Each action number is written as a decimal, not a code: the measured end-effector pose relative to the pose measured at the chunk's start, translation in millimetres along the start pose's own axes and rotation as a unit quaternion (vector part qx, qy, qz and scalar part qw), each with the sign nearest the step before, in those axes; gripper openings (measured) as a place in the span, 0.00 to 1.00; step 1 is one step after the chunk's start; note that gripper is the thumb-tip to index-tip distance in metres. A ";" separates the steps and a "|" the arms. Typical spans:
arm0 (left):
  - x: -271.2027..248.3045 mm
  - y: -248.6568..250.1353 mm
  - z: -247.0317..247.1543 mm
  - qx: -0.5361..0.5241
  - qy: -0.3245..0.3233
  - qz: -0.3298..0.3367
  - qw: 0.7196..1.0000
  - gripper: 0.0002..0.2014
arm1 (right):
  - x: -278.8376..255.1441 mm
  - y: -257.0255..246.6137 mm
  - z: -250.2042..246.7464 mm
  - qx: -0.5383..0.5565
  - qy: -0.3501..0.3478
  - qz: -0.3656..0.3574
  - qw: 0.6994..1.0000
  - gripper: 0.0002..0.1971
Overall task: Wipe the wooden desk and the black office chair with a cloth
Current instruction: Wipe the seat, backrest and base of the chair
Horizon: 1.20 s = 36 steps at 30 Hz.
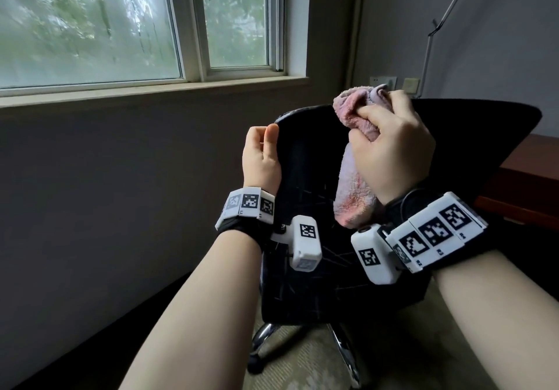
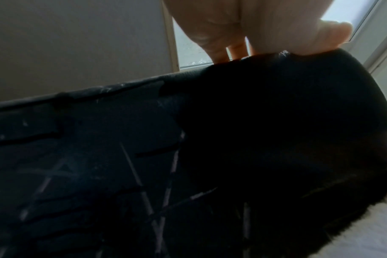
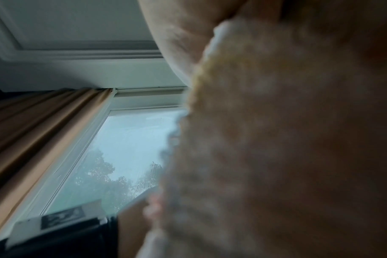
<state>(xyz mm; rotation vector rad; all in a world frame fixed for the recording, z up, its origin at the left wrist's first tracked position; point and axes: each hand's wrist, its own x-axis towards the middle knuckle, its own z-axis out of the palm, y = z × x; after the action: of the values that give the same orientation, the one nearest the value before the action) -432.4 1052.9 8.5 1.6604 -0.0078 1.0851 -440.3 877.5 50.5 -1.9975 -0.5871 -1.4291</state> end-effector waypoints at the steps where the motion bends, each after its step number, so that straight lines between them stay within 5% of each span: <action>1: -0.9 -0.6 0.4 -0.002 0.001 -0.002 1.000 0.09 | -1.7 0.5 -0.2 -0.001 0.001 -0.002 1.000 0.09; 7: -1.7 1.1 -0.5 -0.006 0.003 -0.013 1.000 0.09 | -19.9 7.5 7.7 -0.014 -0.021 -0.019 0.999 0.06; 16: -2.9 9.3 0.9 0.003 0.003 -0.041 0.999 0.09 | -62.6 24.6 27.2 -0.050 -0.167 0.011 0.985 0.04; 22: -12.8 22.7 4.5 -0.009 0.026 -0.086 0.996 0.15 | -67.9 32.8 12.7 -0.088 -0.370 0.076 0.922 0.11; 24: -16.8 27.8 6.7 0.015 0.042 -0.083 0.996 0.16 | -68.4 34.3 3.7 -0.085 -0.389 0.089 0.913 0.12; 28: -21.2 46.3 19.2 0.132 0.098 -0.004 0.986 0.18 | -61.2 39.1 -17.2 -0.057 -0.341 0.089 0.934 0.10; 32: -15.4 75.5 48.2 0.198 0.029 0.202 0.959 0.24 | -40.4 44.2 -36.7 -0.010 -0.229 0.074 0.971 0.09; 36: -5.7 83.5 71.9 0.309 -0.080 0.183 0.930 0.19 | -19.9 44.3 -50.2 0.020 -0.083 0.039 0.996 0.09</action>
<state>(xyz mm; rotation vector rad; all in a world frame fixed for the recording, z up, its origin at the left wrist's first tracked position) -432.0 961.2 70.0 2.3846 -0.0925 1.3097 -451.4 810.6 33.7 -2.0967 -0.5966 -1.2050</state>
